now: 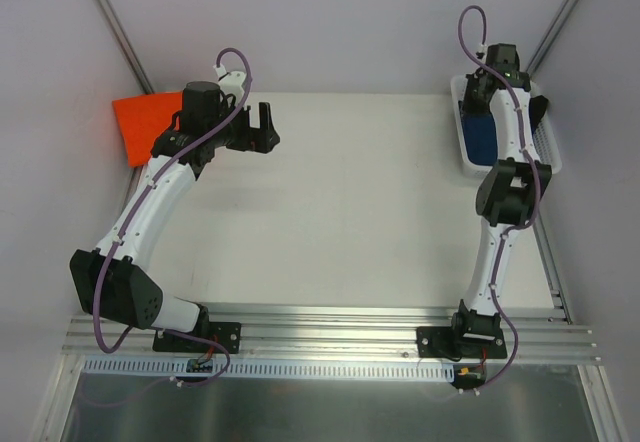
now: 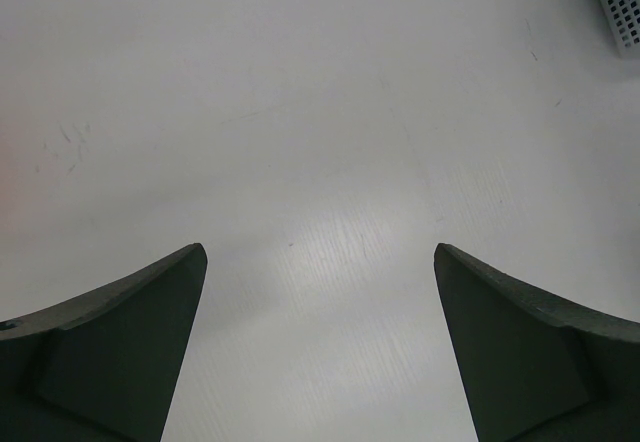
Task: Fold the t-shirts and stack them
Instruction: Grab crumpled tshirt from bin with the right arm, then move the tshirt to the center of the board
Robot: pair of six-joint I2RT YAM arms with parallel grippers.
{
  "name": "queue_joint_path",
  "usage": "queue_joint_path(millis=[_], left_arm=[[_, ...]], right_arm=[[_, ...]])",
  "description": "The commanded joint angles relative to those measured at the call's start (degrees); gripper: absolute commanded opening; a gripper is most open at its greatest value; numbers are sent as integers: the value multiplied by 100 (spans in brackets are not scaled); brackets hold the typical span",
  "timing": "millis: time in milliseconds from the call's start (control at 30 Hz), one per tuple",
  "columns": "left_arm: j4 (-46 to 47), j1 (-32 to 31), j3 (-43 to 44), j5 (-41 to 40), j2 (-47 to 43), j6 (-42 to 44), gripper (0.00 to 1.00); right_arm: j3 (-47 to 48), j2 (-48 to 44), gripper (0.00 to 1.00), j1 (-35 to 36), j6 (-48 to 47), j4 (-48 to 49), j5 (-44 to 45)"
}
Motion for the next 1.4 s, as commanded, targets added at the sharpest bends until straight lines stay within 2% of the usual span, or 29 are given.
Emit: queue_joint_path(millis=[0, 133, 333, 500, 600, 733, 867, 900, 933, 967, 1033, 1167, 1367], left_arm=[[53, 68, 83, 31, -141, -15, 99], [62, 68, -207, -57, -360, -173, 99], [123, 86, -796, -759, -720, -402, 99], [132, 717, -998, -664, -1063, -1103, 99], [132, 1096, -1051, -409, -1142, -1333, 99], [124, 1237, -1060, -382, -1309, -1299, 99], [132, 1342, -972, -189, -1389, -1378, 99], [141, 1351, -946, -102, -1389, -1421, 99], [141, 1378, -937, -57, -1380, -1439, 99], [141, 1378, -911, -22, -1371, -1448, 99], [159, 1378, -876, 22, -1354, -1448, 99], [159, 1378, -893, 75, -1336, -1448, 99], [185, 1378, -937, 224, -1231, -1518, 99]], right_arm=[[19, -1267, 0, 195, 67, -115, -675], [-411, -1970, 0, 992, -170, -195, -940], [-87, -2700, 1, 2506, -355, -134, -940], [80, -3148, 0, 3770, -425, -98, -1080], [194, -3280, 1, 4193, -469, -63, -1029], [-146, -3544, 1, 4204, -759, -230, -739], [-1418, -3693, 1, 3774, -786, -397, -1027], [-1614, -3703, 16, 3686, -829, -415, -1002], [-1729, -3685, 52, 3668, -873, -484, -958], [-1948, -3668, 64, 3659, -908, -598, -940], [-2029, -3720, 77, 3659, -918, -617, -1019], [-1871, -3721, 78, 3650, -794, -547, -1230], [-1643, -3141, 77, 3685, -593, -547, -1449]])
